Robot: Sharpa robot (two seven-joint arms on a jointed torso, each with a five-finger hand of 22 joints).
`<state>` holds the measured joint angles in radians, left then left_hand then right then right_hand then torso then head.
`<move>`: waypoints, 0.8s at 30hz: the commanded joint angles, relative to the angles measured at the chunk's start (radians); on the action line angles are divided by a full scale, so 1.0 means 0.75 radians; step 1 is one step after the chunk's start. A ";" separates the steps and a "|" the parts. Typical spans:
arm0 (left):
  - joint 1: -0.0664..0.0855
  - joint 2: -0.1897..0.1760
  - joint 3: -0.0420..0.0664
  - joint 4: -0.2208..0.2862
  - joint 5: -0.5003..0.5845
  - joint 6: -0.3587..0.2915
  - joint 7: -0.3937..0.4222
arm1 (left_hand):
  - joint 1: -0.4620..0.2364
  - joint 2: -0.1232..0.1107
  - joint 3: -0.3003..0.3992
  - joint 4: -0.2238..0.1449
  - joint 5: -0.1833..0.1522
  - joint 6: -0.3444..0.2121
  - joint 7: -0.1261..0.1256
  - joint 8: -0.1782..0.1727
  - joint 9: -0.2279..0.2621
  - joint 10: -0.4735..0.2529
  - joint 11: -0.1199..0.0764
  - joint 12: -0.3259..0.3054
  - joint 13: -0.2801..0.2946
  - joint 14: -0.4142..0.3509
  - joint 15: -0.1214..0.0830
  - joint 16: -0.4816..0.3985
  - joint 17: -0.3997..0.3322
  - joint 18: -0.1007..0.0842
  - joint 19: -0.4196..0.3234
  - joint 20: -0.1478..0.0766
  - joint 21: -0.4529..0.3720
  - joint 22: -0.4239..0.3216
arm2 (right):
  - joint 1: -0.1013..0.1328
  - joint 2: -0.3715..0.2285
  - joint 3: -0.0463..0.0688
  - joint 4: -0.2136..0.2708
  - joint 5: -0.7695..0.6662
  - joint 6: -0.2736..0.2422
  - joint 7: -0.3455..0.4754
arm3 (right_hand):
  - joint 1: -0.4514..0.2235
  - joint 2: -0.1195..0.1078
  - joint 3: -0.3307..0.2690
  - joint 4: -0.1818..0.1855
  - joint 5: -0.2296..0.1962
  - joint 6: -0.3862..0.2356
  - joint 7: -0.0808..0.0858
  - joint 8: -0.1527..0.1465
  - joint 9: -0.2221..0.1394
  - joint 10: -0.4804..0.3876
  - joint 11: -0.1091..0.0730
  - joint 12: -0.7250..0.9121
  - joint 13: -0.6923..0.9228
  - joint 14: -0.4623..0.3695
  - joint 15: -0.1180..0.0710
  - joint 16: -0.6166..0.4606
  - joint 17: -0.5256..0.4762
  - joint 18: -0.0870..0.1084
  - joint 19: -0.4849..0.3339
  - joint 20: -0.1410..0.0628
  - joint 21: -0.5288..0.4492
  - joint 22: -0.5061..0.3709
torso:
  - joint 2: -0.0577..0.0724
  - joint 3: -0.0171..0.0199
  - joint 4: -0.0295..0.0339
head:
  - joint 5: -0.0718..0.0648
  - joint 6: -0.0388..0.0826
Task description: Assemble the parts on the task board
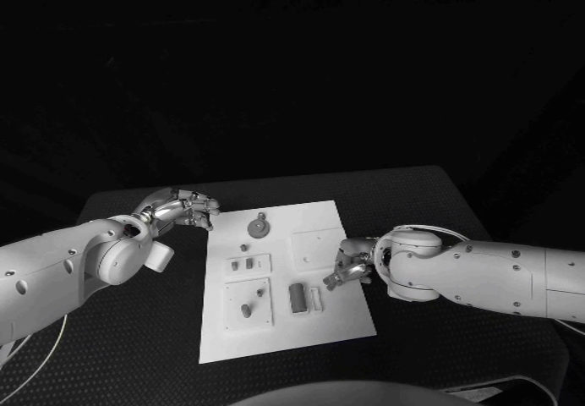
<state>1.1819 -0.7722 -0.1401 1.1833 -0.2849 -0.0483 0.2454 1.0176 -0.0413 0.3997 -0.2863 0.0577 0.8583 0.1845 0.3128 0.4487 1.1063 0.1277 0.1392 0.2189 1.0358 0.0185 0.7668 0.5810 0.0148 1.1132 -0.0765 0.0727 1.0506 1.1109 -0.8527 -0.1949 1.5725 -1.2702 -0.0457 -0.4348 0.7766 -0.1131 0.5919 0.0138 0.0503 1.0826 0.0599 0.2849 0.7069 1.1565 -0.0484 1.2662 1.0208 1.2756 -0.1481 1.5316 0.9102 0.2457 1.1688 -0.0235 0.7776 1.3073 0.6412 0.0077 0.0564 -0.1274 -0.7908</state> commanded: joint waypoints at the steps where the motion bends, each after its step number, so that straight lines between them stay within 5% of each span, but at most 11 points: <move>1: 0.000 0.001 0.001 0.004 -0.002 0.017 0.008 | -0.005 0.005 -0.011 -0.001 -0.006 -0.005 -0.006 -0.001 -0.002 -0.009 0.001 0.007 -0.001 -0.003 0.006 -0.007 0.002 0.023 -0.006 0.001 -0.003 -0.001 | 0.000 0.004 0.000 -0.003 0.028 0.107 -0.088 | -0.019 0.001 0.000 0.005 -0.001 0.013 0.000 -0.004 -0.004 0.012 -0.002 0.008 0.005 0.010 -0.003 -0.002 0.004 0.021 0.002 -0.008 0.005 0.026 | 0.000 0.0000 -0.0008 | -0.002 -0.002; 12: 0.000 -0.002 0.001 0.011 -0.003 0.022 0.006 | -0.006 0.005 -0.011 0.000 -0.006 -0.005 -0.006 0.000 -0.002 -0.009 0.001 0.007 -0.001 -0.003 0.006 -0.007 0.002 0.022 -0.006 0.002 -0.003 -0.001 | 0.000 0.033 0.000 -0.037 -0.094 0.109 -0.125 | -0.074 0.009 -0.005 0.012 -0.001 0.033 -0.005 -0.014 -0.021 0.032 -0.007 0.010 0.022 0.022 -0.009 0.001 0.025 0.021 0.006 -0.013 0.010 0.027 | 0.000 0.0003 0.0005 | -0.005 -0.002; 24: 0.000 -0.012 0.000 0.019 -0.003 0.023 0.002 | -0.008 0.004 -0.013 0.001 -0.006 -0.004 -0.006 0.000 -0.002 -0.008 0.001 0.007 -0.001 -0.003 0.006 -0.008 0.002 0.022 -0.006 0.002 -0.003 -0.002 | 0.000 0.082 0.000 -0.096 -0.087 0.101 -0.125 | -0.172 -0.037 0.017 0.083 -0.001 0.049 -0.009 -0.026 -0.041 0.046 -0.012 0.000 0.032 0.027 -0.014 0.001 0.033 0.021 0.008 -0.021 0.011 0.027 | 0.001 -0.0004 0.0007 | -0.004 -0.003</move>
<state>1.1819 -0.7810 -0.1404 1.1944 -0.2852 -0.0461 0.2430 1.0176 -0.0413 0.3942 -0.2864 0.0577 0.8583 0.1845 0.3128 0.4487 1.1063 0.1277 0.1392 0.2190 1.0358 0.0185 0.7668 0.5817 0.0149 1.1132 -0.0765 0.0727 1.0507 1.1113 -0.7936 -0.1951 1.5053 -1.3182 0.0142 -0.5227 0.6563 -0.1434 0.6046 0.0708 0.0503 1.1133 0.0531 0.2708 0.6769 1.1836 -0.0570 1.2702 1.0439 1.2935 -0.1511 1.5315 0.9345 0.2488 1.1760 -0.0306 0.7825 1.3073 0.6419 0.0069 0.0566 -0.1305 -0.7920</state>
